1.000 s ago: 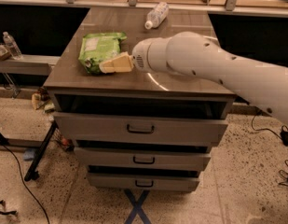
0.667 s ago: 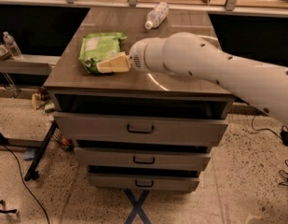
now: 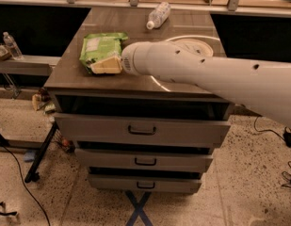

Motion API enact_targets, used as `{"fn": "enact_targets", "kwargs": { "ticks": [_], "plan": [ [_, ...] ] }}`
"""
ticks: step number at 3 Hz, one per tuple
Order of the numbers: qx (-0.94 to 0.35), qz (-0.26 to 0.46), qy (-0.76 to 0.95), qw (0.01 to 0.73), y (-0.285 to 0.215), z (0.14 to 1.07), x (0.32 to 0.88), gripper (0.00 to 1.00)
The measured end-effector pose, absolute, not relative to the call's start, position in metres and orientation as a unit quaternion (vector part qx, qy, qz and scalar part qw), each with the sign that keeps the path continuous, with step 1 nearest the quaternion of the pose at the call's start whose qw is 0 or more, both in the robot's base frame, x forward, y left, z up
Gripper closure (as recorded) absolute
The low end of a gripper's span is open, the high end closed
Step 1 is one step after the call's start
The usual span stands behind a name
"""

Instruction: Move green rice chip bag near blue plastic bottle

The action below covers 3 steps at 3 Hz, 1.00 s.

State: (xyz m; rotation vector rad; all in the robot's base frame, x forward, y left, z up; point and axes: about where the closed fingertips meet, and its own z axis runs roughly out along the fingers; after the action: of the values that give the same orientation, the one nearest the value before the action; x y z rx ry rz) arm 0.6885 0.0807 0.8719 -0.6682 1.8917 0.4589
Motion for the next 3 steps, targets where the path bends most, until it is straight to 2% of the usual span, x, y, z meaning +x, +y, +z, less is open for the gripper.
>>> {"fn": "enact_targets", "kwargs": {
  "ticks": [1, 2, 3],
  "plan": [
    [-0.279, 0.197, 0.787, 0.514, 0.097, 0.864, 0.694, 0.0],
    [-0.286, 0.205, 0.781, 0.517, 0.113, 0.86, 0.701, 0.13],
    [-0.298, 0.215, 0.775, 0.514, 0.128, 0.855, 0.709, 0.37]
  ]
}}
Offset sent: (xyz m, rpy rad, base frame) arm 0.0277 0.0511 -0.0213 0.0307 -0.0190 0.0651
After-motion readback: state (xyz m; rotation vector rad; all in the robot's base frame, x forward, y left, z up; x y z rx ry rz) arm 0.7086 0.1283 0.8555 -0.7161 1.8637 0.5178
